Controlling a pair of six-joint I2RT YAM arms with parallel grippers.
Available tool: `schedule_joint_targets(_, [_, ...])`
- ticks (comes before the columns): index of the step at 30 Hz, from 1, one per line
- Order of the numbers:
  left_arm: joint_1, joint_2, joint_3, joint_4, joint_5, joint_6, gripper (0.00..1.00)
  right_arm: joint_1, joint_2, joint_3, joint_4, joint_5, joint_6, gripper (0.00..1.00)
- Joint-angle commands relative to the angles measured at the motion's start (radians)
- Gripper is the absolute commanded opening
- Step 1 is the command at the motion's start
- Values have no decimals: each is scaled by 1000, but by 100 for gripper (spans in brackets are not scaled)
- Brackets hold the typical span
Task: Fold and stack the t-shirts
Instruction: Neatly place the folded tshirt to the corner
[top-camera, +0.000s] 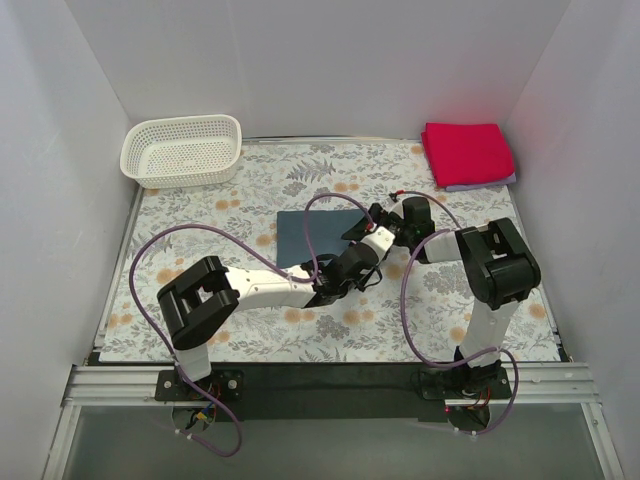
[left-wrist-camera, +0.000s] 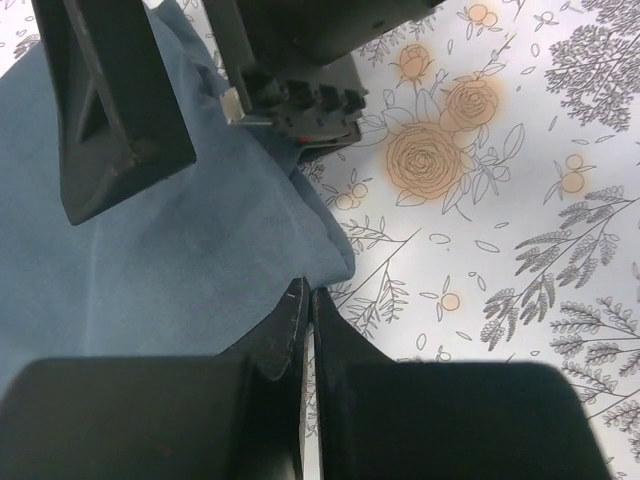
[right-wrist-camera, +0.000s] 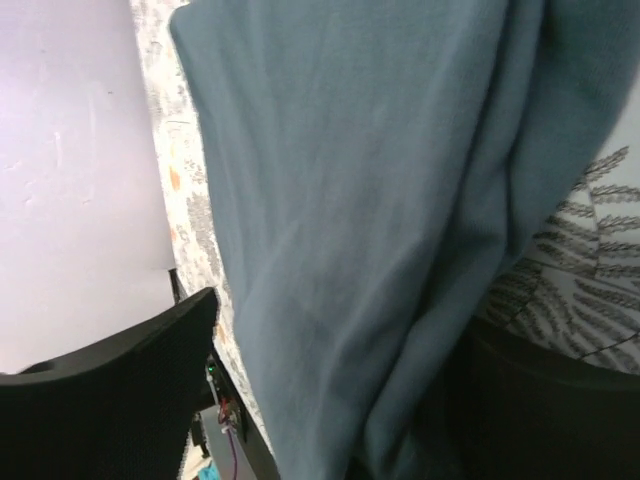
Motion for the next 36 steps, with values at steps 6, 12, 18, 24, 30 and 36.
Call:
schedule_joint_targets(6, [-1,-28,-4,78,51,-83,2,35,131,43,-95,16,-117,44])
schedule_joint_targets(12, [11,-71,-10,77,52,-173,35,35,99,67,-163,68,-267,1])
schedule_joint_targets(18, [115,-219,-50,-13,147,-291,72,34,102,271,-455,209,-555,1])
schedule_joint_targets(24, [372,-402,-47,-197,276,-339,88,25,105,495,-698,491,-854,1])
schedule_joint_targets(30, [621,-476,-70,-233,255,-293,91,-1,159,685,-811,771,-1082,1])
schedule_joint_targets(36, [678,-485,-108,-236,60,-172,91,-86,246,900,-831,919,-1229,1])
